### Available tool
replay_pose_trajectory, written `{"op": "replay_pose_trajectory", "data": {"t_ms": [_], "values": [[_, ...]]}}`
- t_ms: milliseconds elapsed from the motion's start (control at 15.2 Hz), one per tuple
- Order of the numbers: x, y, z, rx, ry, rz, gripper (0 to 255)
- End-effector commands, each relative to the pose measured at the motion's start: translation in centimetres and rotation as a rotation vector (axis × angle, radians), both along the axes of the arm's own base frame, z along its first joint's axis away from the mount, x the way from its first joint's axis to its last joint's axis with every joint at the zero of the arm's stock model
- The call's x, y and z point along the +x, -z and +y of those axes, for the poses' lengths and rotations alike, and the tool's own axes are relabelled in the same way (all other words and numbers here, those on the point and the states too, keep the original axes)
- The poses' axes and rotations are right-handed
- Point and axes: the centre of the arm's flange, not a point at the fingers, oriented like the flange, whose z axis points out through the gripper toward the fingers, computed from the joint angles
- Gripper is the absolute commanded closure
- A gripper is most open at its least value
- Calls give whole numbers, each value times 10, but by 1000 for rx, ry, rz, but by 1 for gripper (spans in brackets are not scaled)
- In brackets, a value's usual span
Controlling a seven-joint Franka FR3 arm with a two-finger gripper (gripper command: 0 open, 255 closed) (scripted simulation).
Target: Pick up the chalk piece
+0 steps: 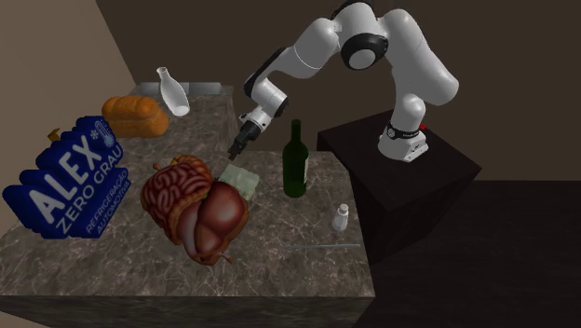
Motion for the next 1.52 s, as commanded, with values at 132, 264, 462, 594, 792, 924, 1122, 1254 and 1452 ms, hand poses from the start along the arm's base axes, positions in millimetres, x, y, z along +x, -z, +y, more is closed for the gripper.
{"op": "replay_pose_trajectory", "data": {"t_ms": [132, 264, 462, 594, 792, 924, 1122, 1254, 1452], "values": [[1, 22, -1, 2, 2, -2, 0], [1, 30, -1, 2, 2, -2, 0], [1, 30, -1, 2, 2, -2, 255], [1, 30, -1, 2, 2, -2, 255], [1, 30, -1, 2, 2, -2, 255], [0, 30, -1, 2, 2, -2, 255], [1, 20, -1, 2, 2, -2, 255], [1, 9, -1, 2, 2, -2, 255], [1, -7, -1, 2, 2, -2, 255]]}}
